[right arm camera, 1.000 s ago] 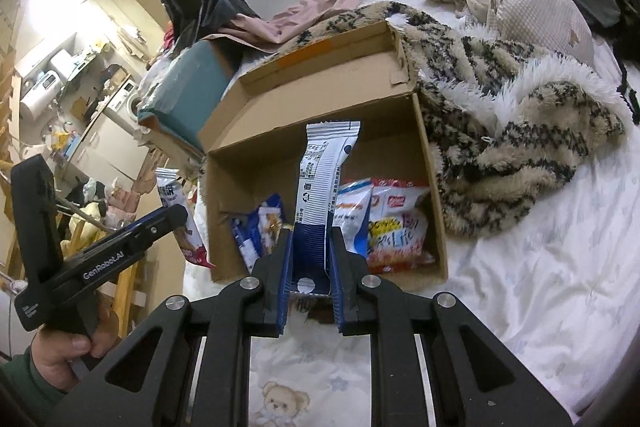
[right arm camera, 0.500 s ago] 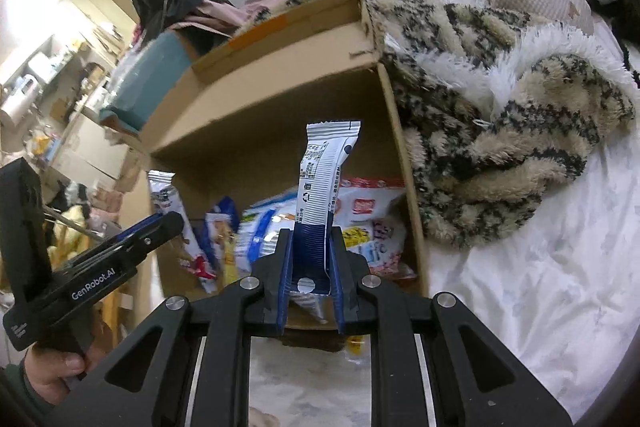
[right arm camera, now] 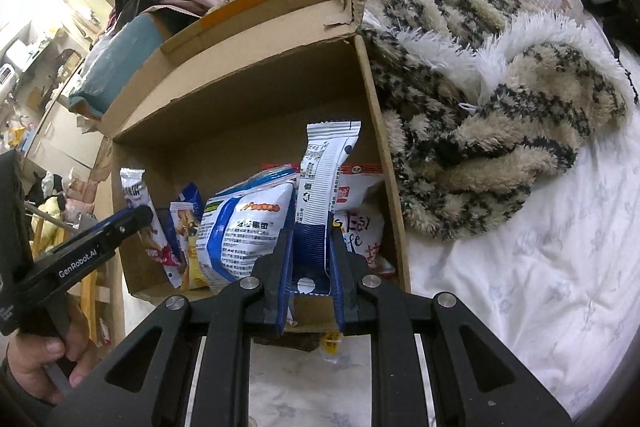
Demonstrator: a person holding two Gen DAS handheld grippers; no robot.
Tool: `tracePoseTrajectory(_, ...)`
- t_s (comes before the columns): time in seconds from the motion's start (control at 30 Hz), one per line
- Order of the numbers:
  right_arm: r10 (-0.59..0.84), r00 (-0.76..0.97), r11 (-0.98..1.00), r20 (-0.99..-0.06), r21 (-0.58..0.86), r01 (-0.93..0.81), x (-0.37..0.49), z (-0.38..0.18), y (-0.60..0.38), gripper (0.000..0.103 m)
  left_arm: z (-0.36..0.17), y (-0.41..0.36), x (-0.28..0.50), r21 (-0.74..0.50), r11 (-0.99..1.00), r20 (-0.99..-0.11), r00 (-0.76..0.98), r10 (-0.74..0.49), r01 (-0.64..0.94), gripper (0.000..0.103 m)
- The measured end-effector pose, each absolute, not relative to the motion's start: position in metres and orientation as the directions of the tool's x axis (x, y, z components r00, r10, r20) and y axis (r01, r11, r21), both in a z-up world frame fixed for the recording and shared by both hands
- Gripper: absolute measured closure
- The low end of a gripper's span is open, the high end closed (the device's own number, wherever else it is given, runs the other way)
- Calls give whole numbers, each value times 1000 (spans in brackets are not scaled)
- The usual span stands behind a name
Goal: Organize snacks
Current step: 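Open the left tool to drop the rice cake packet while the right tool drops the bar, then withdraw both tools from the box toward the remaining snacks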
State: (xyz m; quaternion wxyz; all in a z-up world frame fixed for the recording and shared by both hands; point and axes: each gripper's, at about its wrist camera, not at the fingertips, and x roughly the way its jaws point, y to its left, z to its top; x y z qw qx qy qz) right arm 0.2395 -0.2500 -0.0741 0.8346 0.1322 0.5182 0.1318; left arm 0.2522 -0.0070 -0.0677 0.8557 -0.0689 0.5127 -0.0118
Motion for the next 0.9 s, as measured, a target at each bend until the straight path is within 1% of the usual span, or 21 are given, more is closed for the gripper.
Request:
tracePoseTrajectory(0.17, 332, 418, 940, -846, 332, -75, 241, -78, -249, 84, -66, -10, 252, -119, 992, -871, 483, -88, -35, 75)
tracePoseTrajectory(0.23, 334, 416, 940, -846, 333, -76, 240, -78, -249, 82, -67, -10, 252, -130, 991, -873, 477, -101, -28, 75)
tracePoseTrajectory(0.3, 332, 423, 940, -843, 333, -75, 240, -77, -249, 82, -67, -11, 251, -126, 992, -875, 474, -101, -20, 75)
tracePoseTrajectory(0.33, 332, 427, 940, -841, 334, -75, 240, -76, -249, 82, -67, -13, 251, -120, 993, -876, 473, -99, -14, 73)
tracePoseTrajectory(0.37, 331, 431, 940, -839, 332, -76, 240, -75, -249, 82, -66, -13, 250, -120, 993, -875, 474, -100, -13, 70)
tracePoseTrajectory(0.43, 335, 434, 939, -836, 337, -77, 239, -74, -250, 82, -62, -11, 248, -123, 992, -865, 492, -98, -18, 50)
tracePoseTrajectory(0.47, 345, 434, 935, -832, 348, -76, 239, -74, -250, 81, -60, -11, 247, -126, 992, -858, 504, -99, -20, 46)
tracePoseTrajectory(0.53, 352, 439, 931, -826, 359, -71, 240, -73, -252, 81, -54, -11, 245, -119, 993, -847, 524, -91, -18, 27)
tracePoseTrajectory(0.57, 355, 441, 929, -824, 363, -70, 240, -72, -252, 81, -52, -11, 244, -109, 994, -844, 531, -83, -19, 23)
tracePoseTrajectory(0.6, 359, 443, 927, -821, 368, -68, 240, -72, -253, 81, -50, -12, 243, -96, 995, -837, 543, -70, -20, 21)
tracePoseTrajectory(0.67, 361, 447, 925, -819, 374, -61, 240, -71, -254, 74, -49, -12, 242, -83, 996, -834, 549, -60, -18, 21)
tracePoseTrajectory(0.73, 361, 452, 924, -816, 379, -55, 239, -71, -255, 51, -50, -13, 242, -81, 997, -836, 545, -60, -15, 21)
tracePoseTrajectory(0.77, 367, 457, 921, -810, 386, -54, 238, -70, -256, 46, -50, -13, 241, -80, 997, -836, 545, -59, -16, 21)
tracePoseTrajectory(0.8, 368, 464, 920, -806, 389, -53, 238, -69, -256, 43, -50, -12, 241, -80, 997, -836, 546, -59, -16, 21)
tracePoseTrajectory(0.9, 370, 476, 919, -798, 390, -61, 238, -65, -256, 43, -49, -12, 238, -74, 997, -830, 554, -55, -11, 21)
